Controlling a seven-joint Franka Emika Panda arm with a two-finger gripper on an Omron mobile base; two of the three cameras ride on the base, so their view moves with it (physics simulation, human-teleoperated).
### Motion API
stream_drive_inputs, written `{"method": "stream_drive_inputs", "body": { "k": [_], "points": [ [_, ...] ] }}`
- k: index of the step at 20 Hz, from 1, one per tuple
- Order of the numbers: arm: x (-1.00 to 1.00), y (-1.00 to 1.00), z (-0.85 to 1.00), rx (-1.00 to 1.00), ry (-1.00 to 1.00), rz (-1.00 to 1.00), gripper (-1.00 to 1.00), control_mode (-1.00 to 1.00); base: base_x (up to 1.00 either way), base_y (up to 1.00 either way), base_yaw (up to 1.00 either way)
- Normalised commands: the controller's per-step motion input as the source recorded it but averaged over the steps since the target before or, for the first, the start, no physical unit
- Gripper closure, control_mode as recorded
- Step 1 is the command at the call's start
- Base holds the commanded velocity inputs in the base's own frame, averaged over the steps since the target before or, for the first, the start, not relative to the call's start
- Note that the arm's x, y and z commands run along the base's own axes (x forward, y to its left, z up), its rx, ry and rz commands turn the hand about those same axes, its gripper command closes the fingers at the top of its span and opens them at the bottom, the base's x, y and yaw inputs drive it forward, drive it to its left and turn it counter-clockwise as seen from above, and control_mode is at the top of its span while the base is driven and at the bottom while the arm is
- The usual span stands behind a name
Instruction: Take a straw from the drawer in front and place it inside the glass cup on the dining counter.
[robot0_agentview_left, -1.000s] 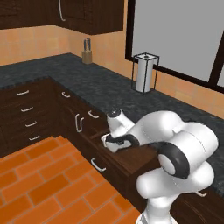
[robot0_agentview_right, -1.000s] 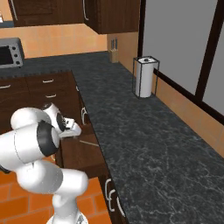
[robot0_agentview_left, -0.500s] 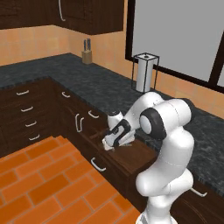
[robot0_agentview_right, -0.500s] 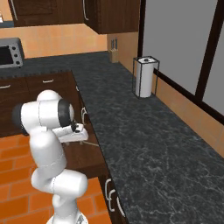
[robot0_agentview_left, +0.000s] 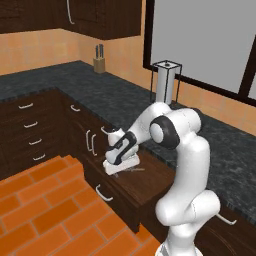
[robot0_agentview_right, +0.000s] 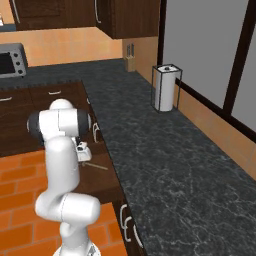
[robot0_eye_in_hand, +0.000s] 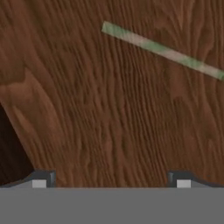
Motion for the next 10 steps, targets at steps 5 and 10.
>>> {"method": "stream_drive_inputs", "body": {
  "k": [5, 10],
  "points": [
    [-0.5, 1.0, -0.25, 0.0, 0.0, 0.04, -1.0, -1.0, 0.0, 0.0, 0.0],
    [-0.55, 0.48, -0.06, 0.0, -0.12, 0.04, -1.0, -1.0, 0.0, 0.0, 0.0]
  ]
}}
